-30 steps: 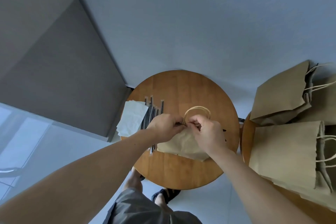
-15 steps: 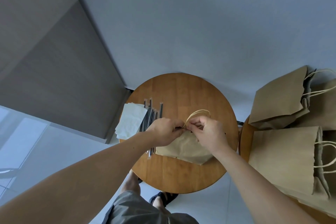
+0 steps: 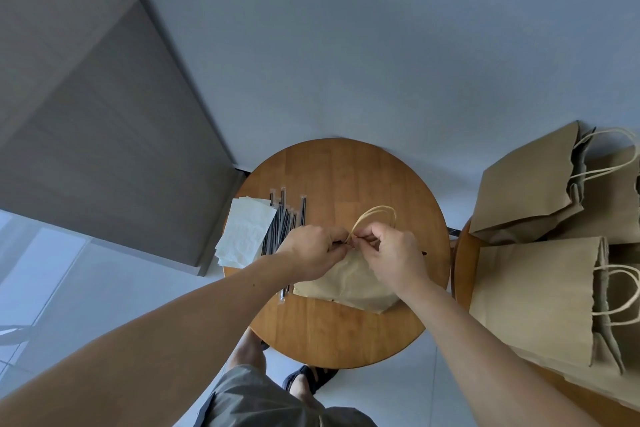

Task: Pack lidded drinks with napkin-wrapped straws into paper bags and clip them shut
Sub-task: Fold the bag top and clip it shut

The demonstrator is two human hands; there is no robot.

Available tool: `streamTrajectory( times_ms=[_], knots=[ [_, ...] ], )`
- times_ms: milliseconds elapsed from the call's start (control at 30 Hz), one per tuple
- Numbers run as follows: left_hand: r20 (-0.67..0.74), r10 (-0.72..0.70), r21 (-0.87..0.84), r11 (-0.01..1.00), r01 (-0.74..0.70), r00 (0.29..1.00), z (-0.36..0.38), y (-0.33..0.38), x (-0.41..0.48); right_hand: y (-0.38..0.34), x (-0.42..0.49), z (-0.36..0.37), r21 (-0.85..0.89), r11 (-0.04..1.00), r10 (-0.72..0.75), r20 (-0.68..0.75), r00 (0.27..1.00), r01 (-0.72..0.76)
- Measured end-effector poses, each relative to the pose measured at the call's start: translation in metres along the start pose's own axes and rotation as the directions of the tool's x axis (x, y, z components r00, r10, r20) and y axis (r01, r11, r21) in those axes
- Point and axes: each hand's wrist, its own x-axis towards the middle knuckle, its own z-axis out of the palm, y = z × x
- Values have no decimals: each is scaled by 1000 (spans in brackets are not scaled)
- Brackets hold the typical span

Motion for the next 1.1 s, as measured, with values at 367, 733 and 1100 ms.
streamTrajectory(
  times_ms=[367, 733, 1100],
  knots=[
    [-32, -20, -51, 999, 18, 999, 5, 1, -3, -2, -5, -2, -188, 981, -34, 101, 994, 53],
    [-55, -5, -34, 999, 3, 998, 2, 5, -6, -3, -3, -11, -111, 984, -126, 96, 987, 136],
    [-57, 4, -58, 998, -8, 998, 10, 3, -11, -2, -4, -5, 38, 996, 76, 81, 994, -79]
  ],
)
